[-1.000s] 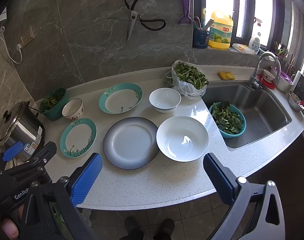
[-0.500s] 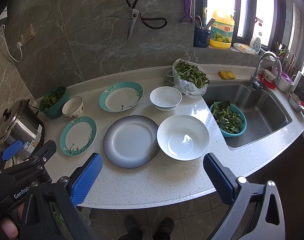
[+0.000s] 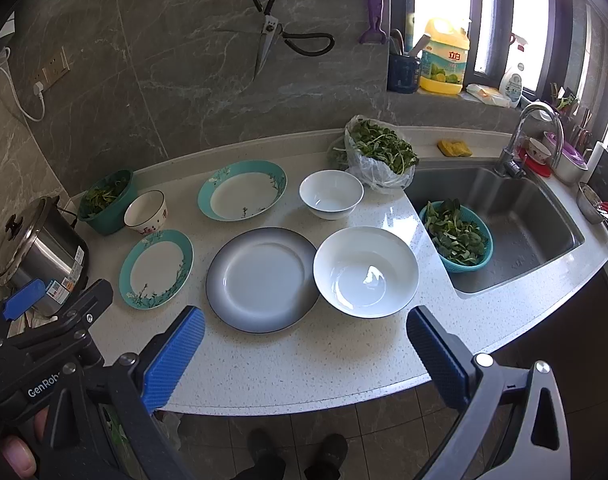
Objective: Organize plates and bowls
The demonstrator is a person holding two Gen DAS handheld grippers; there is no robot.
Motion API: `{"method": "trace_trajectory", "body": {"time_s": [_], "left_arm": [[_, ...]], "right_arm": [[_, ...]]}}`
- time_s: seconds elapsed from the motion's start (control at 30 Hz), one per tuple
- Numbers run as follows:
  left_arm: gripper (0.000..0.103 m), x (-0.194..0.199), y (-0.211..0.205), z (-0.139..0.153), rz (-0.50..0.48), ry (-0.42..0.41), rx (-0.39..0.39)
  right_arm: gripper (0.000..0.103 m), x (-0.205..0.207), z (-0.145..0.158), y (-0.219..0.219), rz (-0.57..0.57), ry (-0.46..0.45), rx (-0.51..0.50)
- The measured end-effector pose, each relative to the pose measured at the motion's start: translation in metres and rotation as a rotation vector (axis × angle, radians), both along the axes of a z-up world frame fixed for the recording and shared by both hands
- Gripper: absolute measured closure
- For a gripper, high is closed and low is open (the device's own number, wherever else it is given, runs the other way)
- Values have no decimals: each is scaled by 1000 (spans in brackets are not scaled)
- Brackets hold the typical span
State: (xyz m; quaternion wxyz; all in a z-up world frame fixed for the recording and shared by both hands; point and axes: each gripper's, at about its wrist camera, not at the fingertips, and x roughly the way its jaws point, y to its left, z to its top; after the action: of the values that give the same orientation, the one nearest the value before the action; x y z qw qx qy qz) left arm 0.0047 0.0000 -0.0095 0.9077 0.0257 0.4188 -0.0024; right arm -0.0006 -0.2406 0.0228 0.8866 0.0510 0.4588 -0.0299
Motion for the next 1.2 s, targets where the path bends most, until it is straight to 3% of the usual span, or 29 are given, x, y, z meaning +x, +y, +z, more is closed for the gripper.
{"method": "trace_trajectory", "body": {"time_s": [1.2], "left_arm": [[0,8,-3,-10,5,21,10]], "right_arm": [[0,1,-1,1,2,9,0]]}}
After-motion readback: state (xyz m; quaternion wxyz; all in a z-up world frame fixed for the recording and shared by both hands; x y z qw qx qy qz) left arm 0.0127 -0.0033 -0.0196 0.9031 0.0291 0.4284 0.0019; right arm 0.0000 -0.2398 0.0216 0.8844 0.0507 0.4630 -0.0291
